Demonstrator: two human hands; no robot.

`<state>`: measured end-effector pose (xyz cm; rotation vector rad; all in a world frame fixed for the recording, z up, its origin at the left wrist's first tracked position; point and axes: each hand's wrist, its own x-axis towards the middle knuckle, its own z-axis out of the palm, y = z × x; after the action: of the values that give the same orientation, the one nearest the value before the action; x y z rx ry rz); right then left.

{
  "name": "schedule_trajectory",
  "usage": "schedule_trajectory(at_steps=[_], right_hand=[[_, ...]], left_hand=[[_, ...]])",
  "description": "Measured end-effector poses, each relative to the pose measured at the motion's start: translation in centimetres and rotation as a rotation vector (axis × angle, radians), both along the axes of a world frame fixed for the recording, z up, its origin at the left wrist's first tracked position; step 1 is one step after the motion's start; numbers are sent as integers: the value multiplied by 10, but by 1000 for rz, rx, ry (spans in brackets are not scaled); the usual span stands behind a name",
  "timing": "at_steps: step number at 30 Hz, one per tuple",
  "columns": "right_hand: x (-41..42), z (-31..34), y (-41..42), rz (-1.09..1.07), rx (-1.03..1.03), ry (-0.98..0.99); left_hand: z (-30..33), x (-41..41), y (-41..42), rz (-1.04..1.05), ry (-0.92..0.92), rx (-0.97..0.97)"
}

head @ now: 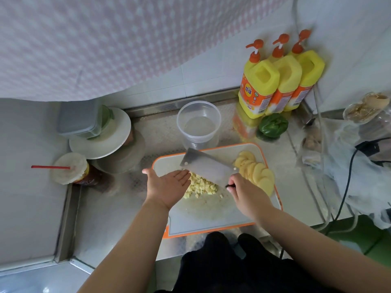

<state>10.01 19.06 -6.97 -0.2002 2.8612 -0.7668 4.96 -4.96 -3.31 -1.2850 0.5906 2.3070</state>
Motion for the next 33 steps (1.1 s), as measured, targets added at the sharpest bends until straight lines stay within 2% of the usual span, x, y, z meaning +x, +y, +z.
schedule_trajectory(at_steps=[1,2,3,6,12,18,26,30,33], right_hand=[[-1,-1,2,-23,1,-8],[-1,-2,4,-27,-7,-6],[-1,-4,5,-19,-17,-7],[4,-12,5,52,-30,-45],[22,-24,3,176,46,-151],[0,0,-10,52,-123,-266],[-23,-21,-27,340,98,-431],[-43,-30,-32,297,166,-328],[-60,-30,-33,220,132,-354]], left_hand=[[-9,-3,-3,-51,96,-46],[-8,0,-5,-118,86,-90],[-11,-1,-7,-89,103,-127],[-32,5,-19,-174,34,-374],[-42,15,-30,-157,-27,-660],[-50,15,-35,-176,21,-801],[-72,21,-40,-208,26,-979],[-81,25,-42,-226,8,-1021],[-85,25,-41,-242,5,-1036]])
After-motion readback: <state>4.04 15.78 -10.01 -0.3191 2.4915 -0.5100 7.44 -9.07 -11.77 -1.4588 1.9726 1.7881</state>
